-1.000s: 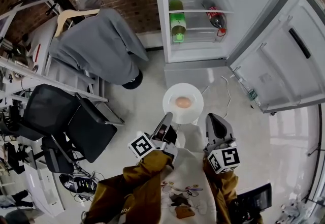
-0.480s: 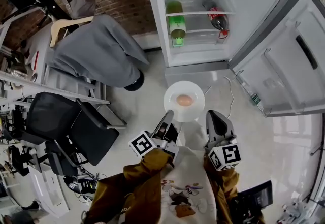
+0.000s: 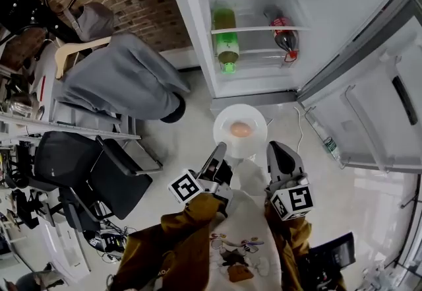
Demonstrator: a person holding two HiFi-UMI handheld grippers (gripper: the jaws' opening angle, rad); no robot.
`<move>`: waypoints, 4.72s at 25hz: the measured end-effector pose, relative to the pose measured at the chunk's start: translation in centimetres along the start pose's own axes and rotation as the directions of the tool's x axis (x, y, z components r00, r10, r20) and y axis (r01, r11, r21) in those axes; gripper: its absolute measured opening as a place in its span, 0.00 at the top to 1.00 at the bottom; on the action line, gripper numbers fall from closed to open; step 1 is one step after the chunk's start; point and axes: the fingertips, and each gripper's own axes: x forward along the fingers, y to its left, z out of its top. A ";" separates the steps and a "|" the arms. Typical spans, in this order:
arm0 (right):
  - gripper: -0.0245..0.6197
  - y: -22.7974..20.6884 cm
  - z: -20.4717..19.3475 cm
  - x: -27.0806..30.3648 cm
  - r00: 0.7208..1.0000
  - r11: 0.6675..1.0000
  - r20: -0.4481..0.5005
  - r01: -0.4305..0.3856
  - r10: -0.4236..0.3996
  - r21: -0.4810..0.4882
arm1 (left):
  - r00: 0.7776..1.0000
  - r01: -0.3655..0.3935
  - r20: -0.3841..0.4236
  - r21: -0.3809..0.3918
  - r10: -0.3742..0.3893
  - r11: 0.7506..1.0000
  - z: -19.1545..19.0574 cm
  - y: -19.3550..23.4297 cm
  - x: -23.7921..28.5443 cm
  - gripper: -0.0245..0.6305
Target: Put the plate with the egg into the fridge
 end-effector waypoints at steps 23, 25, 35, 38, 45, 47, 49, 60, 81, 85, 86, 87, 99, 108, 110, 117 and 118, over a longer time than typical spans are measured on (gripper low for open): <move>0.95 -9.6 4.8 8.7 0.997 0.997 0.004 -0.080 0.079 0.023 | 0.993 0.009 0.119 -0.102 0.003 0.995 2.9 -1.3 12.8 0.93; 0.95 -10.2 5.1 9.4 0.996 0.996 0.001 -0.091 0.091 0.023 | 0.992 0.009 0.129 -0.114 0.005 0.993 3.0 -1.2 13.8 0.93; 0.95 -12.7 6.2 12.3 0.985 0.986 -0.005 -0.170 0.170 0.005 | 0.980 0.020 0.197 -0.103 0.001 0.994 4.2 -1.5 17.5 0.93; 0.95 -13.4 6.3 13.1 0.982 0.982 -0.003 -0.189 0.189 0.000 | 0.977 0.024 0.213 -0.090 -0.004 0.996 4.3 -1.3 18.5 0.93; 0.95 -13.7 6.0 14.0 0.975 0.975 -0.004 -0.223 0.223 -0.008 | 0.972 0.017 0.237 -0.087 0.004 0.996 4.5 -0.8 18.9 0.93; 0.95 -13.7 6.1 14.1 0.974 0.974 -0.008 -0.228 0.228 -0.013 | 0.970 0.017 0.242 -0.082 0.003 0.997 4.5 -0.9 19.0 0.93; 0.95 -13.8 6.2 14.2 0.974 0.974 -0.007 -0.226 0.226 -0.007 | 0.970 0.016 0.244 -0.077 0.003 0.997 4.6 -1.0 19.1 0.93; 0.95 -13.1 6.4 14.7 0.972 0.972 -0.010 -0.235 0.235 -0.015 | 0.960 -0.005 0.279 -0.059 0.021 0.998 5.8 -1.3 19.6 0.93; 0.95 -13.0 5.5 17.1 0.969 0.968 -0.057 -0.245 0.242 -0.057 | 0.932 -0.035 0.358 -0.057 0.053 0.998 8.2 0.1 22.4 0.93; 0.95 -13.0 5.7 17.1 0.967 0.966 -0.050 -0.253 0.250 -0.059 | 0.923 -0.038 0.381 -0.055 0.056 0.998 8.6 0.3 22.7 0.93; 0.95 -13.0 5.8 17.1 0.967 0.965 -0.050 -0.254 0.251 -0.063 | 0.920 -0.040 0.387 -0.053 0.058 0.998 8.7 0.3 22.7 0.93; 0.95 -12.9 5.8 17.1 0.966 0.965 -0.053 -0.256 0.253 -0.064 | 0.917 -0.042 0.394 -0.051 0.059 0.998 8.9 0.3 22.7 0.93; 0.95 -13.4 6.2 18.3 0.969 0.966 -0.044 -0.247 0.244 -0.077 | 0.897 -0.069 0.434 -0.043 0.081 0.997 10.4 1.2 23.1 0.93; 0.95 -13.5 6.1 18.8 0.968 0.966 -0.046 -0.249 0.246 -0.072 | 0.890 -0.062 0.449 -0.055 0.080 0.997 11.0 1.4 23.7 0.93; 0.95 -13.5 6.1 18.9 0.968 0.966 -0.047 -0.249 0.247 -0.075 | 0.887 -0.061 0.454 -0.060 0.081 0.996 11.2 1.4 23.9 0.93; 0.95 -13.5 6.1 19.3 0.966 0.964 -0.044 -0.257 0.254 -0.073 | 0.880 -0.064 0.468 -0.058 0.084 0.996 12.1 1.5 24.6 0.93; 0.95 -13.6 6.2 19.4 0.966 0.964 -0.044 -0.257 0.255 -0.073 | 0.879 -0.064 0.469 -0.058 0.083 0.996 12.2 1.5 24.7 0.93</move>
